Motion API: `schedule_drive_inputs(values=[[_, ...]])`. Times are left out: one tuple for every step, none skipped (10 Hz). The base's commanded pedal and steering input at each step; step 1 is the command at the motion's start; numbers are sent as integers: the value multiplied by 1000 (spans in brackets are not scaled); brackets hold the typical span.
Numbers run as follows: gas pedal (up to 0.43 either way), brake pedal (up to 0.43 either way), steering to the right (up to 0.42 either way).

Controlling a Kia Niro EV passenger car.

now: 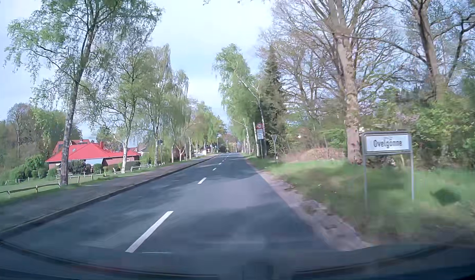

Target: Follow the waypoints while adhering to traffic rules and regulations

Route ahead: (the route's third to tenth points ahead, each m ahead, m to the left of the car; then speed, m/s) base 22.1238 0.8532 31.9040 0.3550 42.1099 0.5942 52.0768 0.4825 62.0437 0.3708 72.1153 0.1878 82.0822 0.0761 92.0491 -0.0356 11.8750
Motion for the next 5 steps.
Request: schedule_drive_inputs(values=[[79, 0, -6], [79, 0, -6], [79, 0, -6], [79, 0, -6], [79, 0, -6]])
